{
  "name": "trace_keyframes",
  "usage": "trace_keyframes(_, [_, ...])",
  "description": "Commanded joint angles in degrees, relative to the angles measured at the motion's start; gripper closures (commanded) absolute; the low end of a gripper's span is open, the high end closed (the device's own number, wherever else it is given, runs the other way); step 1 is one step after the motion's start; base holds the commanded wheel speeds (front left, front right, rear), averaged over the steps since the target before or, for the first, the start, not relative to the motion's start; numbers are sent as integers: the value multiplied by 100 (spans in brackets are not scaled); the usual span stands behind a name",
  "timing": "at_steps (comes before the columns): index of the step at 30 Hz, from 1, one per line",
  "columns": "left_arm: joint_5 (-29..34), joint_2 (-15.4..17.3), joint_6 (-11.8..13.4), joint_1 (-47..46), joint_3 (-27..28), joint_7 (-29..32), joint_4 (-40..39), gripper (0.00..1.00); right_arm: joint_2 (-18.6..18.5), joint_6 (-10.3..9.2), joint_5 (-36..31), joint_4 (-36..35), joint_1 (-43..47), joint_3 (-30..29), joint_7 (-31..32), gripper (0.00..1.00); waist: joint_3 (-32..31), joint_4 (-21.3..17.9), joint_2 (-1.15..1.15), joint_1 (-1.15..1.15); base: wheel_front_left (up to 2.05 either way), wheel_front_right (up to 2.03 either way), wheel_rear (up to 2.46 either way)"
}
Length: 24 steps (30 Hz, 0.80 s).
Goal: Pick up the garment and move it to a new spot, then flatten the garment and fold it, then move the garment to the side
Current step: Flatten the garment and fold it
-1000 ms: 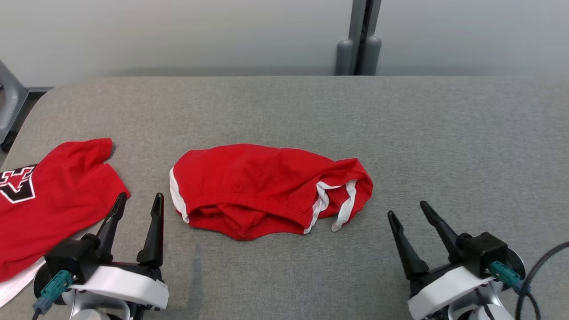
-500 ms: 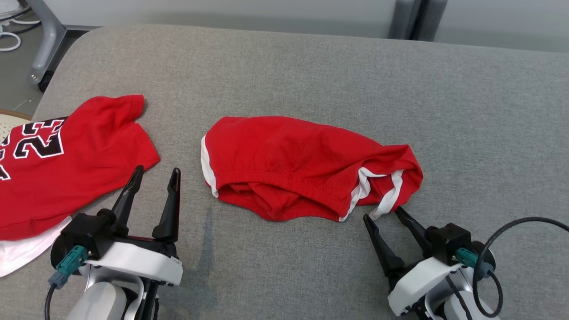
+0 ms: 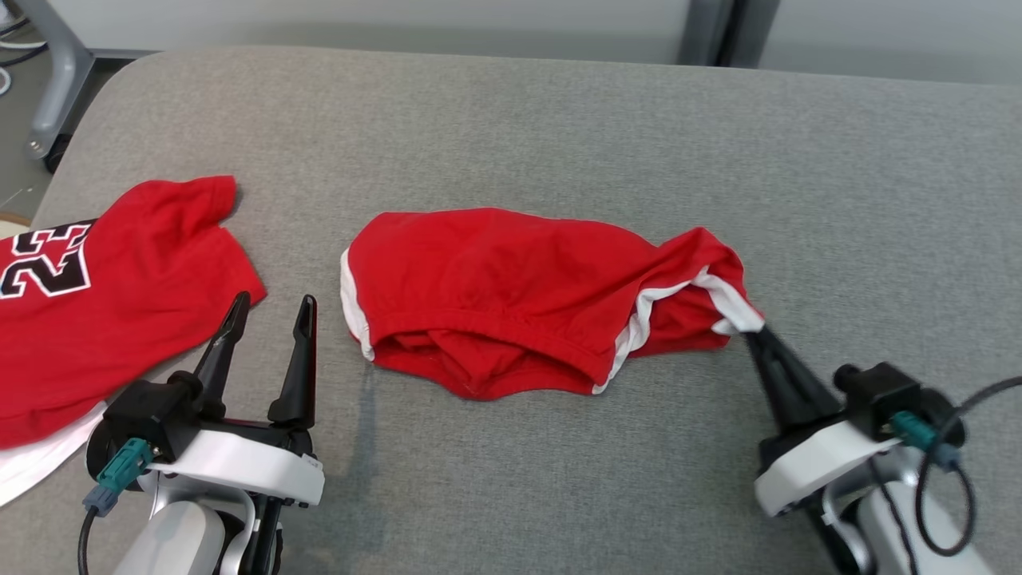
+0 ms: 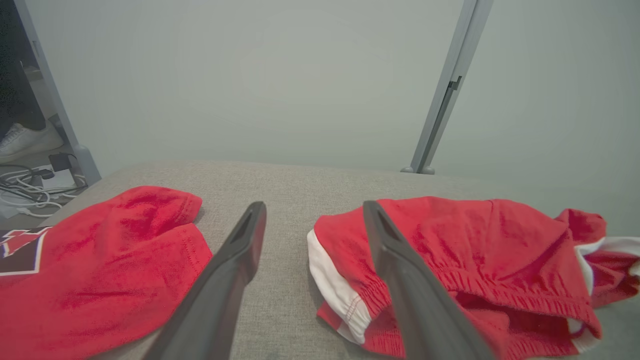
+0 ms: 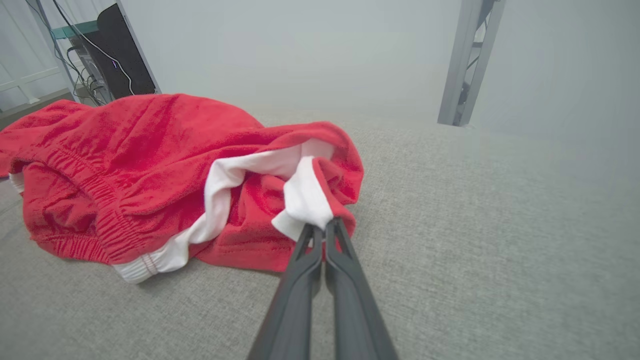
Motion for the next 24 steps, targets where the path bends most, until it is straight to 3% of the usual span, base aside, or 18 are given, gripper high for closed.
trace_keyframes(1, [43,24,14,-21,28,-30,-21,0,-100,8,-89,-112,-56,-102,-34,100,-30,-63,0,0,0,0,0])
trace_keyframes(9, [56,81,18,34,51,-36,-67,0,-480,4,-537,-1044,51,-944,192,100,-95,-346,0,0,0,0,0])
trace_keyframes(14, [57,112,21,19,34,-15,-98,0,-425,4,-640,-1404,265,-1520,333,100,-70,-472,0,0,0,0,0])
trace_keyframes(19, [72,114,18,-21,-26,16,-132,0,-207,4,-630,-1183,651,-1689,373,100,-16,-518,0,0,0,0,0])
trace_keyframes(24, [72,122,6,-55,-62,22,-145,0,4,4,-520,-508,838,-1607,207,100,37,-543,0,0,0,0,0])
